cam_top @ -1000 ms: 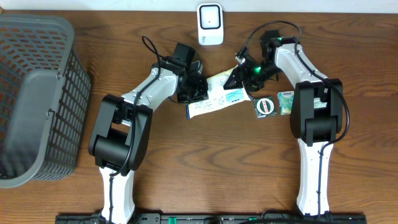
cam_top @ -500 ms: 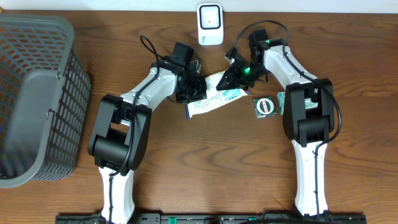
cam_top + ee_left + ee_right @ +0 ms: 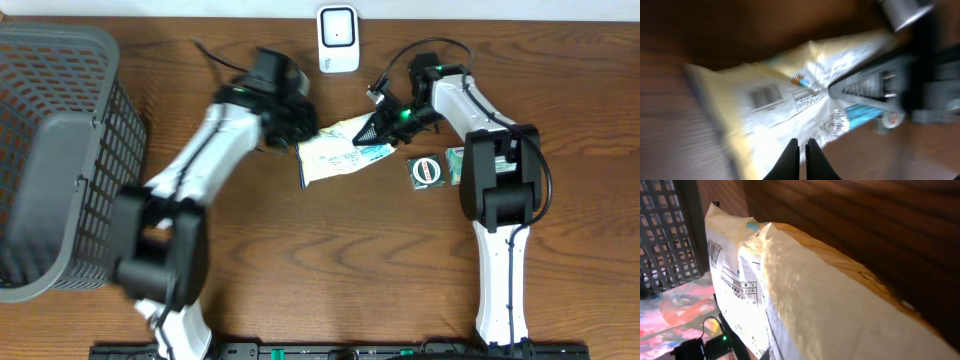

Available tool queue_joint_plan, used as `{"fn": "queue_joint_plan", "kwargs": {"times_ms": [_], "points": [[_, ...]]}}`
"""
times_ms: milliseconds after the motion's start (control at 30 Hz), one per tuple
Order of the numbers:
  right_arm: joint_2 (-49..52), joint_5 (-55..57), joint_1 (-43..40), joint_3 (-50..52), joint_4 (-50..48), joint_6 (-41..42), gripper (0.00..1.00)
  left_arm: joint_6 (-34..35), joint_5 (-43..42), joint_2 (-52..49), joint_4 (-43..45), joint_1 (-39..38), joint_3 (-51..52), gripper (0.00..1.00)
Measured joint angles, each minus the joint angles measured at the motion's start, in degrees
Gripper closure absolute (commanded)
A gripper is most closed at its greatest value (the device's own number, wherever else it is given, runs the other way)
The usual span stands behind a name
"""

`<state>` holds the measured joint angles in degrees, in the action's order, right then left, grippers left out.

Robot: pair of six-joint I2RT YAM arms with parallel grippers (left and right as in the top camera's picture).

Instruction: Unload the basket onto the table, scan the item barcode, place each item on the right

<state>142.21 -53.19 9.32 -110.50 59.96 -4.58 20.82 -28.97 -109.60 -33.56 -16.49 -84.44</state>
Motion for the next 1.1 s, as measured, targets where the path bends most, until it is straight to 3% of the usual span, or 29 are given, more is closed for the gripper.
{"fn": "queue_joint_plan", "kwargs": {"times_ms": [133, 200, 400, 467, 533, 600, 633, 667, 900, 1100], "points": [[-2.49, 0.83, -1.7, 0.81, 0.92, -1.38, 0.99, -1.33, 0.72, 9.01, -2.51, 5.77, -0.02, 0.91], [-5.25, 1.57, -2.56, 1.14, 0.9, -2.05, 0.99, -1.6, 1.09, 11.65, -3.72, 8.35, -0.02, 0.86], [-20.7, 7.67, -3.82, 1.16, 0.35, -3.1, 0.99, -2.08, 2.97, 12.55, -7.23, 13.38, -0.02, 0.83], [-26.18, 10.97, -3.63, 1.16, 0.13, -3.28, 0.99, -2.43, 3.48, 12.46, -7.5, 14.19, -0.02, 0.62], [-30.36, 14.16, -3.28, 1.05, -0.42, -3.41, 0.99, -2.8, 3.72, 12.46, -7.61, 14.45, -0.02, 0.48], [-33.94, 19.06, -2.36, 1.01, -2.29, -3.45, 0.99, -2.51, 3.82, 12.46, -7.58, 14.47, -0.02, 0.24], [-34.84, 21.05, -1.86, 0.98, -3.1, -3.45, 0.99, -2.67, 3.85, 12.46, -7.63, 14.47, -0.02, 0.2], [-35.67, 24.26, -1.03, 0.96, -4.55, -3.45, 0.99, -2.62, 3.85, 12.46, -7.61, 14.47, -0.02, 0.02], [-34.42, 53.96, 9.73, 0.96, -18.18, -4.68, 0.99, -2.82, 3.87, 12.46, -7.85, 14.47, -0.02, 0.02], [-28.41, 77.15, 18.75, 1.07, -38.51, -18.43, 0.99, -2.82, 3.85, 12.46, -8.0, 14.47, -0.02, 0.02]]}}
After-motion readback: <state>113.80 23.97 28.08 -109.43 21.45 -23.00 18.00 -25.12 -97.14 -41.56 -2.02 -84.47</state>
